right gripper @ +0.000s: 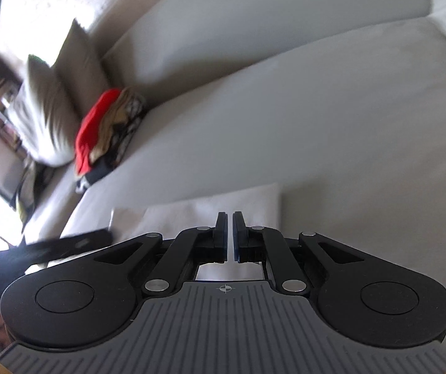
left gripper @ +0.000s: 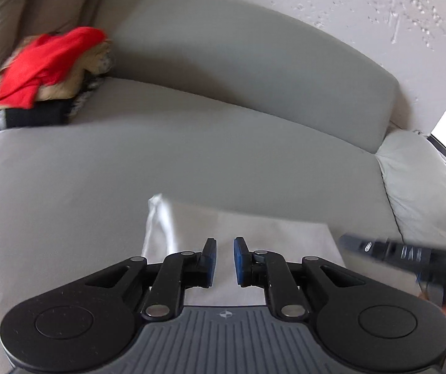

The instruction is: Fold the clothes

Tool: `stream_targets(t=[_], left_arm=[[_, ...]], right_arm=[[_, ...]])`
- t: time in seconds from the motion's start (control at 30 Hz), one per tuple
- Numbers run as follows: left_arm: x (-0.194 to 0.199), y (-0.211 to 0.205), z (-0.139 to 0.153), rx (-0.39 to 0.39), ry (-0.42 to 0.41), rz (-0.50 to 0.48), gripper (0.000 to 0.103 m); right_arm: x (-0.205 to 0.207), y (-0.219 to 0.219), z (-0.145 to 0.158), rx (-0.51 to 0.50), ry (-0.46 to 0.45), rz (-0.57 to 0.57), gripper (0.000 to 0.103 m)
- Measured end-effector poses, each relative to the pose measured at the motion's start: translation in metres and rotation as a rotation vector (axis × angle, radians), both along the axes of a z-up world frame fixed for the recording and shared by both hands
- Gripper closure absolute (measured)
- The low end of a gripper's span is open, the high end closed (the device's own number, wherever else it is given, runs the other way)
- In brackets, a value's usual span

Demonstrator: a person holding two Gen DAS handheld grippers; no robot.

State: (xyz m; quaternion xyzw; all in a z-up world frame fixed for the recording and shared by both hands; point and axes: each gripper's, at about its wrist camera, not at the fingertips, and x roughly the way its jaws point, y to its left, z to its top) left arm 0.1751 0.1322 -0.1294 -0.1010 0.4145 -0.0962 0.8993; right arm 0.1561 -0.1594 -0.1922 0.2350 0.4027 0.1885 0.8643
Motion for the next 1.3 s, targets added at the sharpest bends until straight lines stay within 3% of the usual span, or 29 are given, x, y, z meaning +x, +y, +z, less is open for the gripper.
stream_targets(t=[0.07, 0.13, 0.2, 0.27, 0.33, 0.37, 0.47, 0.63, 0.77, 0.9, 1.1, 1.23, 1.3], left_arm=[[0.022, 0.004, -0.018, -0.001, 0.066, 0.01, 0.09], [0.034, 0.01, -0.03, 0.027, 0.091, 0.051, 0.096], [0.036, 0.016, -0.031, 0.074, 0.062, 0.116, 0.095], [0.028, 0.02, -0.023, 0.155, 0.026, 0.214, 0.095], [0.01, 0.023, -0.007, 0.203, -0.009, 0.261, 0.095], [0.0, 0.024, 0.001, 0.218, -0.025, 0.273, 0.094], [-0.036, 0.022, 0.019, 0.229, -0.015, 0.233, 0.077], [-0.09, -0.002, 0.02, 0.237, 0.031, 0.138, 0.072], [-0.129, -0.025, 0.01, 0.24, 0.042, 0.094, 0.069], [-0.136, -0.037, -0.002, 0.261, 0.012, 0.087, 0.07], [-0.145, -0.039, -0.008, 0.301, 0.045, 0.065, 0.07], [-0.152, -0.04, -0.012, 0.33, 0.072, 0.051, 0.07], [-0.156, -0.04, -0.013, 0.344, 0.086, 0.045, 0.07]], right_arm=[[0.008, 0.009, -0.007, 0.006, 0.039, 0.026, 0.094], [0.011, 0.011, -0.016, -0.001, 0.056, 0.005, 0.101], [0.008, 0.003, -0.016, -0.026, 0.029, -0.08, 0.102], [-0.006, -0.007, -0.007, -0.116, 0.013, -0.196, 0.088], [-0.021, -0.019, 0.002, -0.164, 0.0, -0.256, 0.088], [-0.031, -0.023, 0.006, -0.149, 0.0, -0.24, 0.088], [-0.063, -0.03, 0.02, -0.138, -0.002, -0.184, 0.085], [-0.124, -0.006, 0.048, -0.151, -0.032, -0.022, 0.074], [-0.155, 0.024, 0.064, -0.231, -0.059, 0.097, 0.072], [-0.166, 0.058, 0.069, -0.361, -0.128, 0.17, 0.072], [-0.175, 0.081, 0.05, -0.494, -0.1, 0.277, 0.066], [-0.195, 0.075, 0.055, -0.514, -0.101, 0.317, 0.064], [-0.203, 0.063, 0.059, -0.477, -0.081, 0.321, 0.064]])
